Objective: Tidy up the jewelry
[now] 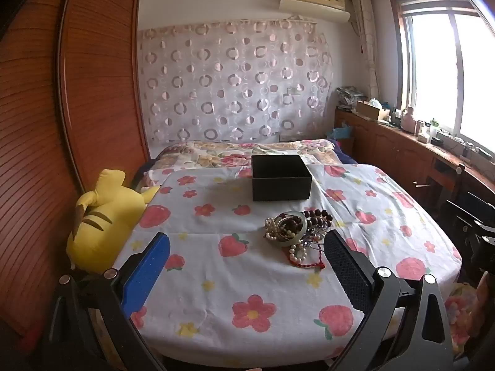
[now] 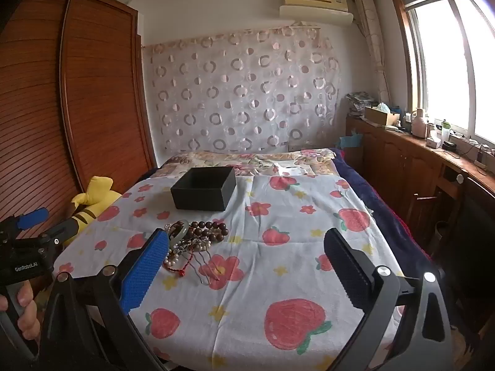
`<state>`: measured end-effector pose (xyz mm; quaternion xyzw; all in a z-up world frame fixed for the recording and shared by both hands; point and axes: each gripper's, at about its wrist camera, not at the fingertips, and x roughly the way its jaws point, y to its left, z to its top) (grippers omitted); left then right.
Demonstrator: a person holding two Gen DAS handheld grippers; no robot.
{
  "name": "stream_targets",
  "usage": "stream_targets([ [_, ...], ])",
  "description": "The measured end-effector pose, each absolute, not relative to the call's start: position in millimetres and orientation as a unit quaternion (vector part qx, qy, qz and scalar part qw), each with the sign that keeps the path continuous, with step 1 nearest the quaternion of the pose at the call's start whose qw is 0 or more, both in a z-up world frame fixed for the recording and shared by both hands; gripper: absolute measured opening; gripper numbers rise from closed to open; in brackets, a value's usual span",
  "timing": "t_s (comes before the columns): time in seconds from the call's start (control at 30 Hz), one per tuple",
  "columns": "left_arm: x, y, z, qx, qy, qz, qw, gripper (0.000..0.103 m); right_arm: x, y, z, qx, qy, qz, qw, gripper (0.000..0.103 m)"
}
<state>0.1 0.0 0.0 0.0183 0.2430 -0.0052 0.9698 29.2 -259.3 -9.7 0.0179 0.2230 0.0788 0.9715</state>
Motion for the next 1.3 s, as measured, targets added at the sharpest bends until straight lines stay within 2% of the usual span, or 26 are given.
stream_targets([
  [1.3, 1.9, 3.8, -0.4, 0.014, 0.236, -0.003, 0.972, 0.096, 28.7, -260.4, -10.0, 0.023, 0.222, 0.080, 0.971, 0.101],
])
